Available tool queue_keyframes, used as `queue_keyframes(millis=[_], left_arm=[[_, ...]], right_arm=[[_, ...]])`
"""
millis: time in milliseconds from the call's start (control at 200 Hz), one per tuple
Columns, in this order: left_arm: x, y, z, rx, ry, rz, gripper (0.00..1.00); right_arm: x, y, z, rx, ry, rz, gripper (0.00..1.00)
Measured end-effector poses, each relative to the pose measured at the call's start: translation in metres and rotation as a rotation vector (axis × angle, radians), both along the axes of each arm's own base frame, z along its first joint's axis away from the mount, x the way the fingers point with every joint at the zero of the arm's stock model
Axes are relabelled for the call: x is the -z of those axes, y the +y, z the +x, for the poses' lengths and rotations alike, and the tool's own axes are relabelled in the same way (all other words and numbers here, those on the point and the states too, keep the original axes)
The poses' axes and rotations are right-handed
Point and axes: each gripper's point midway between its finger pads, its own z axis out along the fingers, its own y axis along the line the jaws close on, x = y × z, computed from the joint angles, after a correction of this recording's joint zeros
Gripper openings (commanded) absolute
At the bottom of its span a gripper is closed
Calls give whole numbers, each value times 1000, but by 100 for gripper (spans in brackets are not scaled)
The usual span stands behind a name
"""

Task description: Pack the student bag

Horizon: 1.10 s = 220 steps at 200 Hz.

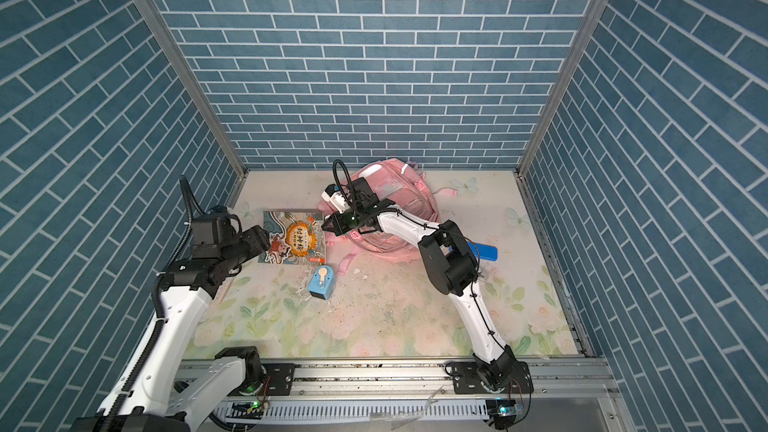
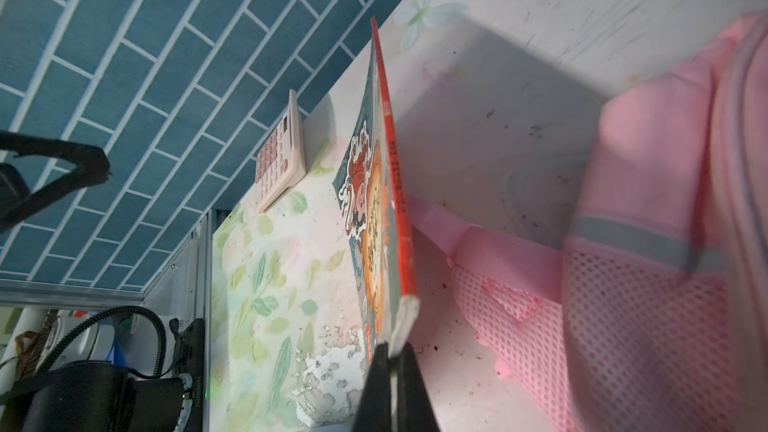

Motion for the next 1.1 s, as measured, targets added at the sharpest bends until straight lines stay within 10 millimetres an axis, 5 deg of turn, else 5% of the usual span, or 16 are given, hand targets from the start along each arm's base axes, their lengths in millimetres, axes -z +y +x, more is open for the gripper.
queue_keyframes(millis=[290, 575, 805, 1100], left_arm=[[-37, -22, 30, 399, -202, 402, 73], [3, -39, 57, 821, -176, 780, 78], [34, -38, 90, 1004, -156, 863, 74], [33, -44, 107, 1121, -224, 876, 73]], right_arm=[[-11, -5, 1, -8, -89, -1, 0], [-8, -11, -1, -20, -134, -21, 0], [-13, -13, -2, -31, -173, -21, 0], [-11, -14, -2, -54, -226, -31, 0]])
